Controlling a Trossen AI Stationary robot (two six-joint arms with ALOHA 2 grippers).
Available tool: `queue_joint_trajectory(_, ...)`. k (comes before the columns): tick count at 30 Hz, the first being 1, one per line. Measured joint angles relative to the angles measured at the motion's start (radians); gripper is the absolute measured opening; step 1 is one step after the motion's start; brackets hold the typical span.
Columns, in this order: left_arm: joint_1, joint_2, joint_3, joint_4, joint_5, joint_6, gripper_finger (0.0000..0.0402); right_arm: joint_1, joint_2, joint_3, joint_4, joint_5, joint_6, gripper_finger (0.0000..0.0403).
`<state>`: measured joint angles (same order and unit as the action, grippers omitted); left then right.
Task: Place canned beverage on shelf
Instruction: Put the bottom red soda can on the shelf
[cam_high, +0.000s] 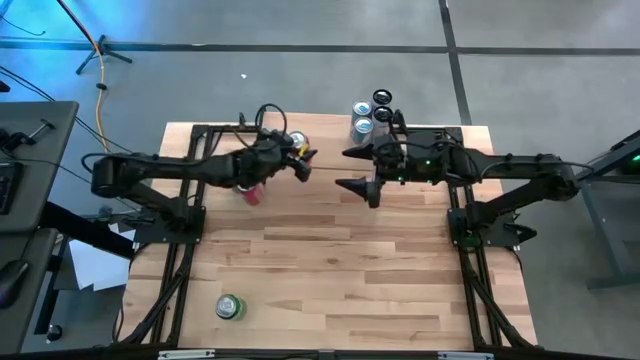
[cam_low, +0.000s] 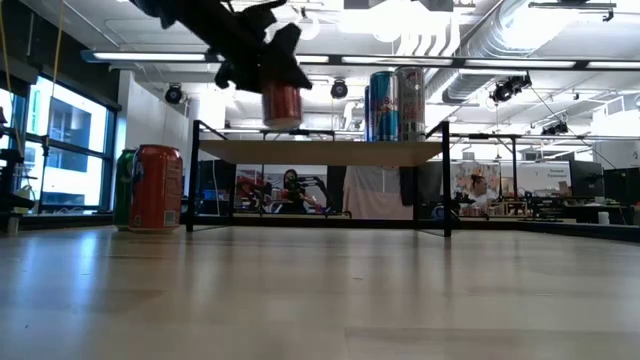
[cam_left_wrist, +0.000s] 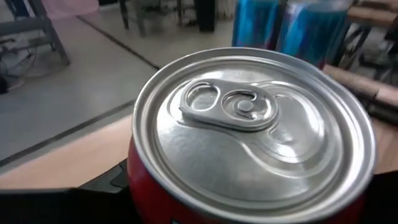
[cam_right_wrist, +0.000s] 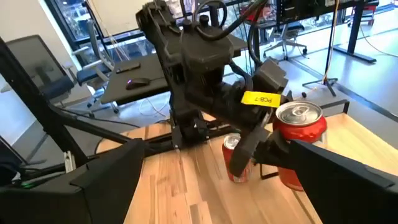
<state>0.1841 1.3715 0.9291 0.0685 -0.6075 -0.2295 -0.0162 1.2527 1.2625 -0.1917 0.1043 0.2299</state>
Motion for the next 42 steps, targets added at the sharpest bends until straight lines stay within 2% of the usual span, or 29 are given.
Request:
queue_joint_trajectory(6, 0.028, 0.036, 0.0, 0.06, 0.021, 0.096, 0.025, 0.0, -0.004, 0.0, -0.007, 0.0, 0.017, 0.0387)
queue_joint_trajectory(10, 0.061, 0.041, 0.0, 0.051, 0.107, 0.101, 0.0251, 0.0, -0.004, 0.0, -0.007, 0.0, 0.016, 0.0387)
queue_joint_trajectory(24, 0.144, 0.041, 0.0, 0.041, 0.227, 0.109, 0.028, 0.006, -0.004, 0.0, -0.01, 0.0, 0.008, 0.0387)
queue_joint_trajectory(42, 0.141, 0.039, 0.001, -0.011, 0.222, 0.177, 0.0282, 0.01, -0.003, 0.0, -0.025, 0.001, 0.006, 0.0387)
